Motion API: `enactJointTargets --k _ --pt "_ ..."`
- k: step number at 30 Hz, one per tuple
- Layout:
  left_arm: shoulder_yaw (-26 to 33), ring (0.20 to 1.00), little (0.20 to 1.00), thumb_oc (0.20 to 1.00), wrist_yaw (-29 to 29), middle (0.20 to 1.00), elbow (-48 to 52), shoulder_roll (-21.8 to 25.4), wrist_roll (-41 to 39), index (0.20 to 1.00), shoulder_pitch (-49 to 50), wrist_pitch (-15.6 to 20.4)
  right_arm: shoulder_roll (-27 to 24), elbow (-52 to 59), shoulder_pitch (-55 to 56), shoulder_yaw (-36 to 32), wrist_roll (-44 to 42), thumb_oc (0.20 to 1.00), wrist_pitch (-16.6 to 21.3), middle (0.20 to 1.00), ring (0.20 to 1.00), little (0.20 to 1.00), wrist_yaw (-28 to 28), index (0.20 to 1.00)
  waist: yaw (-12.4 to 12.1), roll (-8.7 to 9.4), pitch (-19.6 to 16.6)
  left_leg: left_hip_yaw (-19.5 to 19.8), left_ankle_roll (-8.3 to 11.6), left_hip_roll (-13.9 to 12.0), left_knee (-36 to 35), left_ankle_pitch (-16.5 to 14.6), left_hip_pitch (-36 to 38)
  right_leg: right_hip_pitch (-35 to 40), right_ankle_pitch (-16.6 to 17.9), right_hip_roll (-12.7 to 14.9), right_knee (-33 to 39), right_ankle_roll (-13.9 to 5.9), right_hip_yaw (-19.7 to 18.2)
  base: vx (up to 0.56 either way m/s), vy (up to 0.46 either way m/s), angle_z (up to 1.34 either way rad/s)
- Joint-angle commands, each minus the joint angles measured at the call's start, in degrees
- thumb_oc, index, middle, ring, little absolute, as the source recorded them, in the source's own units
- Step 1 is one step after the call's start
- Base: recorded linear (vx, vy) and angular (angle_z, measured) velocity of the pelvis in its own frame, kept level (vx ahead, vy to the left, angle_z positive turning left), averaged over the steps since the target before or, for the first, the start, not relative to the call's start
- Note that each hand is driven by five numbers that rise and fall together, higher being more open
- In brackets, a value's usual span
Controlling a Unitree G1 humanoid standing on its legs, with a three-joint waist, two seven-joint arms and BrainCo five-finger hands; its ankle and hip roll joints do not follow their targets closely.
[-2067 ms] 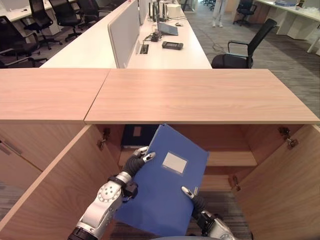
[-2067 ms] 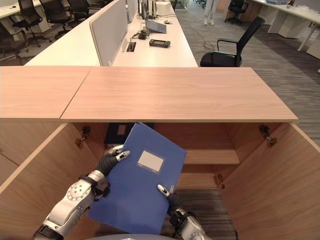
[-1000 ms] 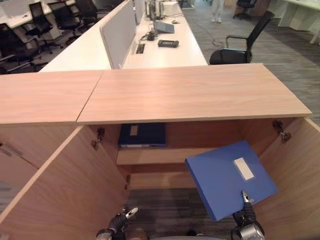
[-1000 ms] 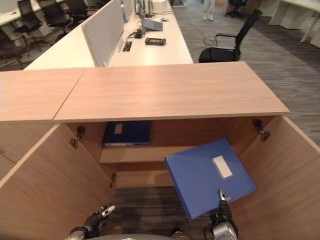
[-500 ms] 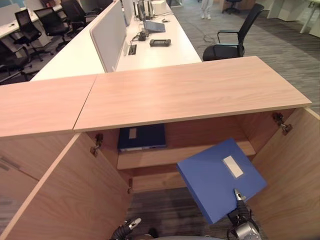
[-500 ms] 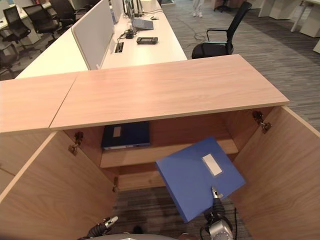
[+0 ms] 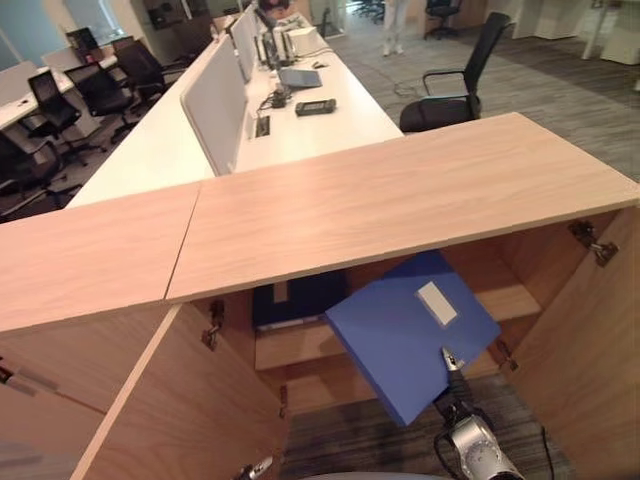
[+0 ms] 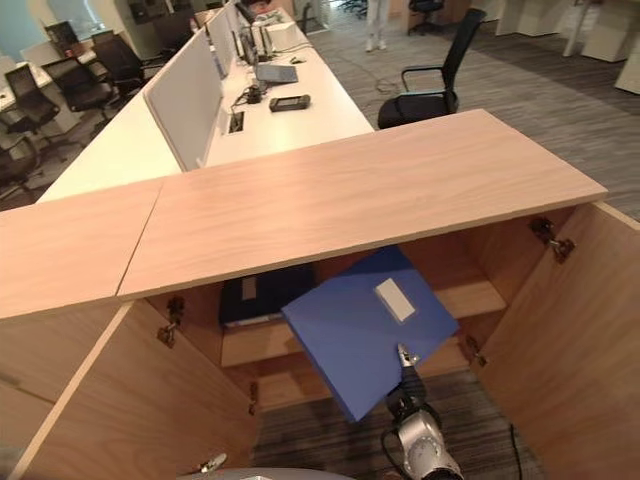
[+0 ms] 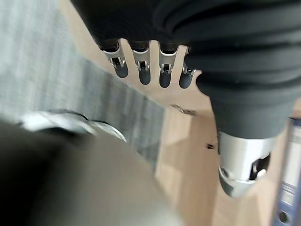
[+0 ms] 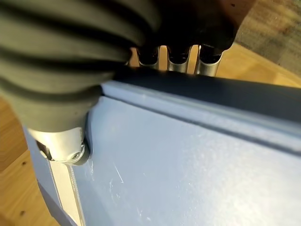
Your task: Put the empty folder in the office cabinet
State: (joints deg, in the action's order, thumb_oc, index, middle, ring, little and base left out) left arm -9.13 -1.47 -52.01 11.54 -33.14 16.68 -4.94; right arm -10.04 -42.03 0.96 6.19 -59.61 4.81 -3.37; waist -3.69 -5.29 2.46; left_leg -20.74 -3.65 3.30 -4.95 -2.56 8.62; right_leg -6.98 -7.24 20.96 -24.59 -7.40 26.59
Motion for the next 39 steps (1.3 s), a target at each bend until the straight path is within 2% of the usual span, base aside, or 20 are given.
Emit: enactJointTargets --k 1,3,6,9,12,13,14,16,18,19,22,25,27,32,33,39 --pt "0.6 1.000 1.000 1.000 -0.1 1.000 2.1 0.5 -0.1 1.000 0.2 1.0 0.2 7.1 -4.4 -1.1 -0.9 0.200 2.0 0.200 0.200 0.200 -3.1 0.200 0.6 0.82 2.5 2.6 0.68 -2.1 1.8 -0.8 -2.3 4.6 8.9 0.5 7.6 -3.17 -0.1 0.09 -0.061 -0.24" --pt "-0.4 1.000 1.000 1.000 -0.2 1.000 3.4 0.5 -0.9 1.000 0.4 1.5 0.0 10.2 -7.1 -1.0 -2.5 0.200 3.5 0.200 0.200 0.200 -2.5 0.200 1.2 1.28 5.7 3.9 0.68 -2.0 4.7 -2.9 -1.8 0.6 11.0 -0.2 10.6 -4.01 0.9 0.08 -0.042 -0.02" --pt "-0.6 1.000 1.000 1.000 -0.7 1.000 5.5 0.7 -1.2 1.000 1.6 1.5 -0.2 11.9 -8.9 -2.2 -3.4 0.200 4.7 0.200 0.200 0.200 -1.7 0.200 0.8 2.04 6.9 5.8 0.90 -1.3 6.6 -4.8 -1.5 0.7 11.8 0.5 12.1 -4.46 0.9 0.17 -0.059 0.52" --pt "-1.1 1.000 1.000 1.000 -0.8 1.000 5.4 0.8 -1.3 1.000 1.7 1.2 -1.0 12.9 -10.7 -3.5 -4.5 0.200 6.2 0.200 0.200 0.200 -1.0 0.200 0.4 2.08 7.3 7.3 1.40 -1.4 7.9 -4.9 -4.5 0.2 11.6 0.5 12.9 -4.05 2.2 -0.01 -0.061 0.70" --pt "-3.1 1.000 1.000 1.000 -0.9 1.000 5.5 1.7 -3.1 1.000 -0.1 1.7 -2.7 13.7 -14.9 -4.6 -5.3 0.200 8.8 0.200 0.200 0.200 0.3 0.200 0.1 1.99 8.5 9.3 1.84 -2.6 14.8 -5.7 -14.0 -5.0 10.7 2.2 9.4 -3.46 3.7 -0.11 -0.103 0.41" --pt "-3.1 1.000 1.000 1.000 -0.9 1.000 5.5 1.7 -3.1 1.000 -0.1 1.7 -2.7 13.7 -14.9 -4.6 -5.3 0.200 8.8 0.200 0.200 0.200 0.3 0.200 0.2 1.99 8.3 9.3 1.84 -2.6 14.9 -5.7 -14.2 -5.2 10.7 2.3 9.3 -3.45 3.7 -0.23 -0.148 0.59" --pt "-4.6 1.000 1.000 1.000 -0.7 1.000 5.9 2.2 -4.9 1.000 -1.9 1.8 -3.6 14.8 -17.1 -6.2 -5.9 0.200 10.3 0.200 0.200 0.200 1.0 0.200 0.1 1.77 10.1 10.7 2.96 -3.1 21.1 -6.2 -21.4 -7.6 9.6 3.9 6.7 -2.93 4.9 -0.24 -0.163 0.75" --pt "-6.6 1.000 1.000 1.000 -0.7 1.000 6.1 2.7 -5.7 1.000 -3.7 2.0 -5.1 15.2 -19.4 -7.3 -6.1 0.200 12.0 0.200 0.200 0.200 2.2 0.200 0.7 0.77 10.9 11.3 4.14 -3.5 26.9 -6.4 -29.3 -10.7 8.2 5.9 3.8 -2.30 7.0 -0.24 -0.156 0.75" --pt "-7.2 1.000 1.000 1.000 -0.8 1.000 6.2 2.5 -6.1 1.000 -4.1 2.0 -5.6 15.3 -20.4 -8.0 -6.2 0.200 12.5 0.200 0.200 0.200 2.6 0.200 1.0 0.20 10.4 11.5 4.40 -4.0 28.4 -6.5 -32.1 -12.2 7.3 6.6 2.5 -2.06 7.6 -0.11 -0.074 0.87" --pt "-8.6 1.000 1.000 1.000 -0.8 1.000 6.9 2.4 -6.5 1.000 -4.4 2.0 -6.6 15.9 -22.5 -8.7 -6.1 0.200 13.5 0.200 0.200 0.200 3.4 0.200 1.5 -1.03 9.9 11.4 4.96 -5.0 31.2 -6.4 -36.4 -15.0 5.2 8.1 -1.2 -1.41 8.4 -0.12 -0.088 0.87" --pt "-10.2 1.000 1.000 1.000 -1.5 1.000 9.5 2.9 -6.8 1.000 -4.1 1.9 -7.9 16.3 -25.7 -8.5 -6.0 0.200 14.1 0.200 0.200 0.200 3.9 0.200 1.2 -2.59 9.9 12.0 4.57 -4.7 31.8 -6.9 -38.7 -18.6 3.3 9.5 -5.7 -0.85 6.5 -0.05 0.010 0.54" --pt "-10.9 1.000 1.000 1.000 -1.4 1.000 10.8 3.1 -7.3 1.000 -4.1 1.9 -9.0 15.9 -27.9 -8.7 -5.7 0.200 14.8 0.200 0.200 0.200 4.6 0.200 0.5 -2.71 9.5 11.6 4.09 -4.5 34.2 -7.7 -41.7 -22.5 1.1 10.6 -9.6 -0.09 4.2 -0.03 0.021 -0.06" --pt "-12.4 1.000 1.000 1.000 -1.5 1.000 13.9 3.8 -8.2 1.000 -3.7 2.0 -9.8 16.8 -29.9 -9.9 -5.2 0.200 16.3 0.200 0.200 0.200 5.8 0.200 0.1 -3.90 9.9 12.3 3.10 -3.8 39.2 -9.4 -46.0 -26.5 -2.1 12.0 -15.0 1.01 2.3 -0.04 -0.007 -0.15" --pt "-14.4 1.000 1.000 1.000 -0.7 1.000 19.0 5.7 -9.5 1.000 -3.3 2.4 -11.2 18.2 -32.5 -12.1 -4.5 0.200 19.1 0.200 0.200 0.200 8.4 0.200 -0.2 -5.38 9.8 13.0 2.42 -3.5 47.1 -11.7 -52.6 -31.5 -7.2 14.0 -22.2 3.38 0.2 -0.02 -0.040 0.18" --pt "-15.3 1.000 1.000 1.000 -0.4 1.000 22.1 6.9 -10.8 1.000 -2.6 2.3 -11.5 18.6 -33.7 -13.0 -4.2 0.200 20.0 0.200 0.200 0.200 9.8 0.200 -0.3 -5.79 9.5 13.1 2.17 -3.2 49.9 -12.6 -55.7 -34.4 -9.2 15.0 -25.6 4.25 -1.1 -0.01 -0.025 0.08" --pt "-17.6 1.000 1.000 1.000 0.3 1.000 31.6 10.3 -15.7 1.000 -0.8 2.4 -12.5 18.2 -37.8 -14.4 -2.1 0.200 22.3 0.200 0.200 0.200 14.6 0.200 -0.9 -6.63 9.1 12.5 1.81 -3.4 54.0 -14.0 -60.9 -40.1 -11.1 16.4 -30.3 4.91 -3.8 -0.01 -0.004 0.02"
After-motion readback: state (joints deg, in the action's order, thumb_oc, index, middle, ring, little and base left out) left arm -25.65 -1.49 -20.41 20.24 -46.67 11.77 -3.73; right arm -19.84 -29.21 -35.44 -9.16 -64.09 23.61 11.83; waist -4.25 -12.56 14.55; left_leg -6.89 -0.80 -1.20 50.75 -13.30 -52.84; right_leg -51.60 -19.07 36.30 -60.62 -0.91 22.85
